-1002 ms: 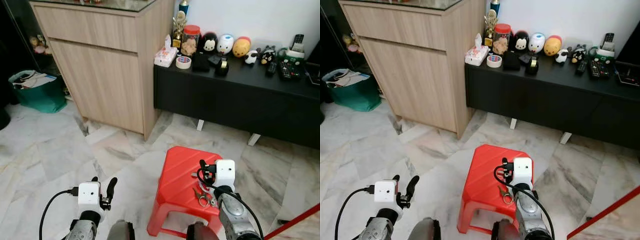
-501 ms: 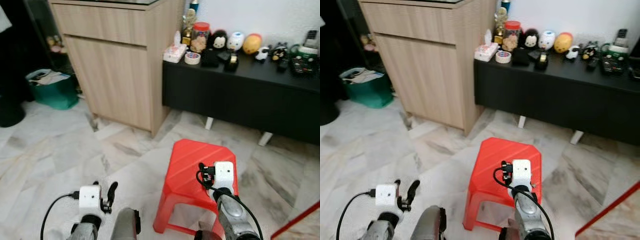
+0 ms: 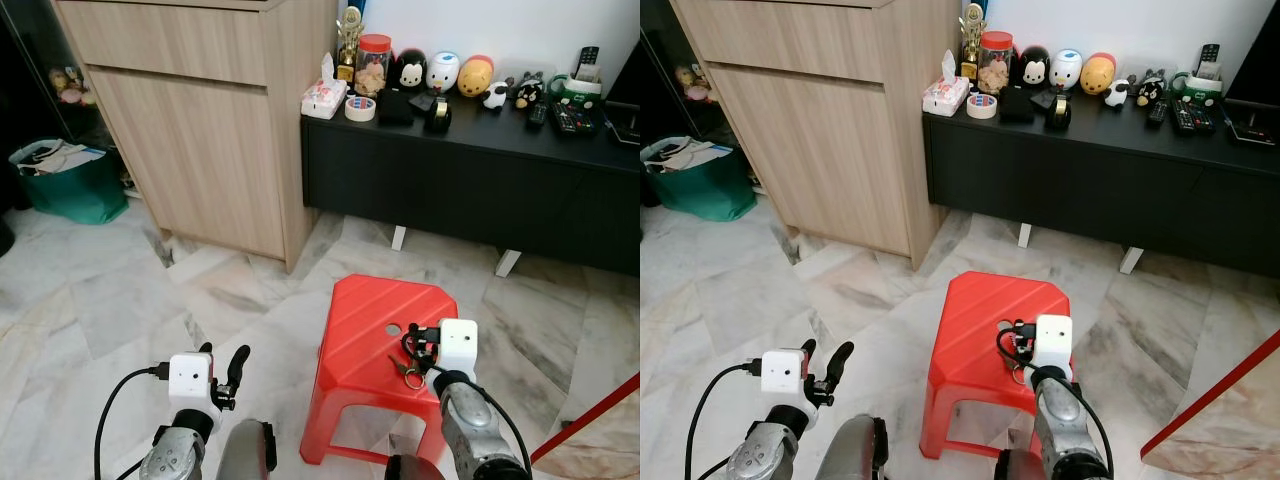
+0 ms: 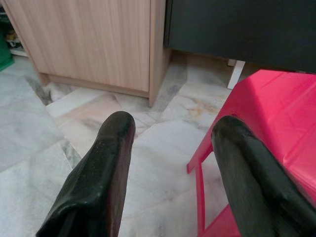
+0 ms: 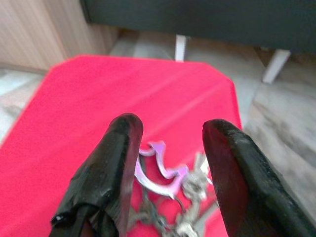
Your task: Hang keys on a hook
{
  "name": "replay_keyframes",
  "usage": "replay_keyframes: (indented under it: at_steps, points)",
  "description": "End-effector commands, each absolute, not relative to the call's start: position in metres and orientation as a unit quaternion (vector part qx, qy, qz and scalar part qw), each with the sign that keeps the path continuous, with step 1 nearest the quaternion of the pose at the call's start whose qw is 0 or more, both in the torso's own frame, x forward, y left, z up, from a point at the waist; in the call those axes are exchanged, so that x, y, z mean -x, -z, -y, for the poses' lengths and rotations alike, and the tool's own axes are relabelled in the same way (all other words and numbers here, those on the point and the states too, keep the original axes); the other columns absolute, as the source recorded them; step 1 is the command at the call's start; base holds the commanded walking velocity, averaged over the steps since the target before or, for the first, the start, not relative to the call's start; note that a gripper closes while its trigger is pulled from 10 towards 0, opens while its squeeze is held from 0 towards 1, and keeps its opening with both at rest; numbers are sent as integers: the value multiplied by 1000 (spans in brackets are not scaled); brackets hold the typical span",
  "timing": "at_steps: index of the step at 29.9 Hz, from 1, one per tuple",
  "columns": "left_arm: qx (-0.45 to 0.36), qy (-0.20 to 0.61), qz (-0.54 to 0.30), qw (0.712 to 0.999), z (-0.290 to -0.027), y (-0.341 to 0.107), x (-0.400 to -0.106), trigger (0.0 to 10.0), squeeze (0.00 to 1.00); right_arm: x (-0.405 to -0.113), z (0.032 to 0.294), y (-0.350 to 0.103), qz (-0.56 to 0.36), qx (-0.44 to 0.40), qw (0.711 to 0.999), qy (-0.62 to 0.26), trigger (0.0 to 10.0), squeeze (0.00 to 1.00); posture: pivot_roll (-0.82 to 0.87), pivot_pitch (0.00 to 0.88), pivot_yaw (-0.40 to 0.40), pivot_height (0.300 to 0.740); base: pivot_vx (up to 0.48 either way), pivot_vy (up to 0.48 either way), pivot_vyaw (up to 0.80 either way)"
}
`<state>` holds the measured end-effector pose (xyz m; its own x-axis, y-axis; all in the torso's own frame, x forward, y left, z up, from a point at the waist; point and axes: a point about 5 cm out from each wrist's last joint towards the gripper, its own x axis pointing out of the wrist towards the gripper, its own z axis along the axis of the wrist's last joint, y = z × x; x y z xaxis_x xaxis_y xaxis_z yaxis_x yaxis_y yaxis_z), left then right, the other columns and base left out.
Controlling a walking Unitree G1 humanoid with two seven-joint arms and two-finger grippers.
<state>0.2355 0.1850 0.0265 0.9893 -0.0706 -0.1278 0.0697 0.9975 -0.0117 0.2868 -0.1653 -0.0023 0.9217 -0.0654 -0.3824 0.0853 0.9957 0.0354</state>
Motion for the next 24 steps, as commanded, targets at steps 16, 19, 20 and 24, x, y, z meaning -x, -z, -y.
replay_keyframes:
  at_steps: [16, 19, 20, 24]
  points:
    - [8, 36, -68, 997, -185, -28, -237, 10000, 0, -285, 150, 4, -197, -20, 980, -24, 10000, 0, 75, 68, -21, 623, 0, 0, 208]
    - [2, 40, -70, 997, -184, -27, -237, 10000, 0, -284, 150, 5, -198, -23, 980, -26, 10000, 0, 75, 68, -20, 623, 0, 0, 800]
    - [1, 42, -70, 997, -184, -27, -237, 10000, 0, -284, 150, 5, -200, -27, 979, -25, 10000, 0, 73, 67, -19, 623, 0, 0, 0]
    - [3, 43, -71, 997, -183, -27, -237, 10000, 0, -283, 151, 6, -204, -27, 978, -22, 10000, 0, 75, 67, -19, 623, 0, 0, 0]
